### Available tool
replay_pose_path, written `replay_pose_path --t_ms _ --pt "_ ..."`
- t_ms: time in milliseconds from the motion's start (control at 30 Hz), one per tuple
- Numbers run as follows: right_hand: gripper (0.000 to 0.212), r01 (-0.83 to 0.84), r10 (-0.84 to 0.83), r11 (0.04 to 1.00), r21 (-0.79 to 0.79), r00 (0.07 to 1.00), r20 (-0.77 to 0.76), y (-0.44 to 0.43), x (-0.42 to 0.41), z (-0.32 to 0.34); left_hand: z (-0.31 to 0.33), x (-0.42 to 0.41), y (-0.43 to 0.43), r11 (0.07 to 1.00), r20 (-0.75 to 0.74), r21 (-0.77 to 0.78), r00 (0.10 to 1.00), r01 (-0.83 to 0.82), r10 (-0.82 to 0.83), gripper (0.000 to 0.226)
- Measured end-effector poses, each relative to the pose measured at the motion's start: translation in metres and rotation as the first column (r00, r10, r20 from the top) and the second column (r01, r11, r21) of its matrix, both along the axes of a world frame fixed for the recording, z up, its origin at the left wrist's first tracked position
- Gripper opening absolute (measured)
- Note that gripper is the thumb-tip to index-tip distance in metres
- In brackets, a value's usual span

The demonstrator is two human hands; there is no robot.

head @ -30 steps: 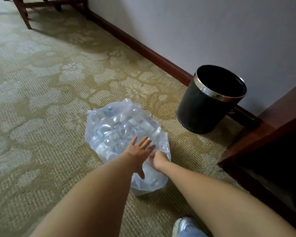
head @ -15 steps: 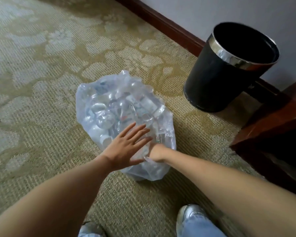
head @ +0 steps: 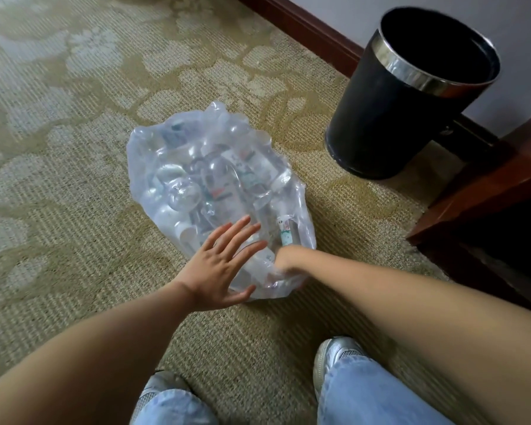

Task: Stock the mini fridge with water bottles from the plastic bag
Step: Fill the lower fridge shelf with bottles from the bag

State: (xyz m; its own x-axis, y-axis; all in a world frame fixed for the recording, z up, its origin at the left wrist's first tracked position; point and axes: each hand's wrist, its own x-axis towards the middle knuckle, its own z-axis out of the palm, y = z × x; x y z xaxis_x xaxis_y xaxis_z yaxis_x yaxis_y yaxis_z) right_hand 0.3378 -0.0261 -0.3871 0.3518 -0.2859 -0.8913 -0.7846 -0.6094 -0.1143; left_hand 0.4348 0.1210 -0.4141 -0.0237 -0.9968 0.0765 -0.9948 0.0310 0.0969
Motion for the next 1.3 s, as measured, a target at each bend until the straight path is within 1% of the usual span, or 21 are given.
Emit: replay_pose_path --t_ms 67,100,200,267,367,433,500,567,633,700,733,767,800,867,900,933,1000,1100,1167,1233,1300 --pt "0.057 -0.064 0.068 0.996 -0.062 0.996 0.052 -0.002 -0.005 0.003 0.0 0.0 -0.001 1.0 -0.014 -0.003 1.0 -0.006 0.006 0.076" --pt "0.06 -0.071 0.083 0.991 -0.11 0.991 0.102 -0.003 -0.007 0.006 0.001 0.0 -0.001 1.0 -0.027 -0.008 1.0 -0.013 0.013 0.075" --pt "0.058 -0.043 0.101 0.969 -0.242 0.967 0.235 -0.007 -0.013 0.013 0.003 -0.002 -0.004 0.998 -0.068 -0.056 0.997 -0.035 0.032 0.068" --pt "0.055 0.04 0.067 0.954 -0.296 0.937 0.344 -0.01 -0.017 0.018 0.003 -0.005 -0.006 0.995 -0.083 -0.091 0.996 -0.052 0.044 0.063" --pt "0.07 0.189 -0.027 0.95 -0.247 0.841 0.54 -0.017 -0.024 0.024 0.003 -0.006 -0.008 0.985 -0.1 -0.145 0.992 -0.092 0.078 0.062" --pt "0.071 0.244 -0.063 0.948 -0.205 0.775 0.629 -0.017 -0.029 0.025 0.004 -0.011 -0.01 0.976 -0.132 -0.178 0.986 -0.124 0.101 0.066" --pt "0.068 0.286 -0.099 0.944 -0.161 0.716 0.691 -0.015 -0.034 0.023 0.009 -0.019 -0.016 0.96 -0.199 -0.204 0.968 -0.192 0.151 0.069" --pt "0.065 0.325 -0.138 0.939 -0.111 0.651 0.746 -0.015 -0.038 0.023 0.018 -0.025 -0.026 0.933 -0.27 -0.236 0.941 -0.271 0.205 0.067" --pt "0.06 0.378 -0.208 0.925 -0.026 0.563 0.8 -0.016 -0.043 0.024 0.026 -0.026 -0.038 0.921 -0.312 -0.253 0.926 -0.296 0.212 0.065" --pt "0.046 0.433 -0.287 0.9 0.057 0.487 0.825 -0.022 -0.051 0.029 0.03 -0.025 -0.049 0.927 -0.33 -0.247 0.924 -0.282 0.194 0.066" --pt "0.036 0.453 -0.327 0.886 0.097 0.464 0.824 -0.026 -0.057 0.031 0.03 -0.024 -0.053 0.935 -0.317 -0.238 0.931 -0.264 0.182 0.067" --pt "0.032 0.477 -0.387 0.865 0.155 0.439 0.81 -0.032 -0.064 0.032 0.028 -0.024 -0.055 0.945 -0.283 -0.227 0.945 -0.234 0.166 0.067" --pt "0.035 0.505 -0.458 0.835 0.22 0.414 0.787 -0.039 -0.071 0.034 0.026 -0.025 -0.056 0.958 -0.237 -0.207 0.96 -0.199 0.149 0.068" --pt "0.057 0.573 -0.571 0.758 0.31 0.354 0.741 -0.05 -0.081 0.035 0.024 -0.032 -0.062 0.975 -0.179 -0.14 0.973 -0.173 0.147 0.074" --pt "0.064 0.607 -0.608 0.72 0.336 0.318 0.728 -0.053 -0.083 0.034 0.024 -0.037 -0.067 0.973 -0.19 -0.117 0.966 -0.2 0.176 0.076" --pt "0.063 0.641 -0.641 0.678 0.358 0.277 0.716 -0.054 -0.084 0.032 0.025 -0.043 -0.073 0.963 -0.23 -0.1 0.947 -0.25 0.222 0.076" --pt "0.053 0.71 -0.699 0.582 0.396 0.189 0.689 -0.053 -0.08 0.027 0.03 -0.05 -0.088 0.938 -0.34 -0.044 0.888 -0.345 0.311 0.068" --pt "0.046 0.802 -0.734 0.456 0.385 0.095 0.673 -0.053 -0.076 0.021 0.031 -0.052 -0.103 0.943 -0.43 0.059 0.845 -0.326 0.319 0.062" --pt "0.049 0.83 -0.754 0.389 0.399 0.039 0.655 -0.055 -0.074 0.019 0.032 -0.049 -0.109 0.935 -0.479 0.123 0.806 -0.332 0.349 0.061" --pt "0.063 0.849 -0.773 0.322 0.419 -0.02 0.634 -0.06 -0.071 0.019 0.035 -0.049 -0.113 0.917 -0.536 0.153 0.748 -0.368 0.39 0.06" --pt "0.072 0.863 -0.799 0.223 0.453 -0.104 0.592 -0.067 -0.071 0.02 0.038 -0.05 -0.114 0.902 -0.598 0.182 0.683 -0.393 0.418 0.056"
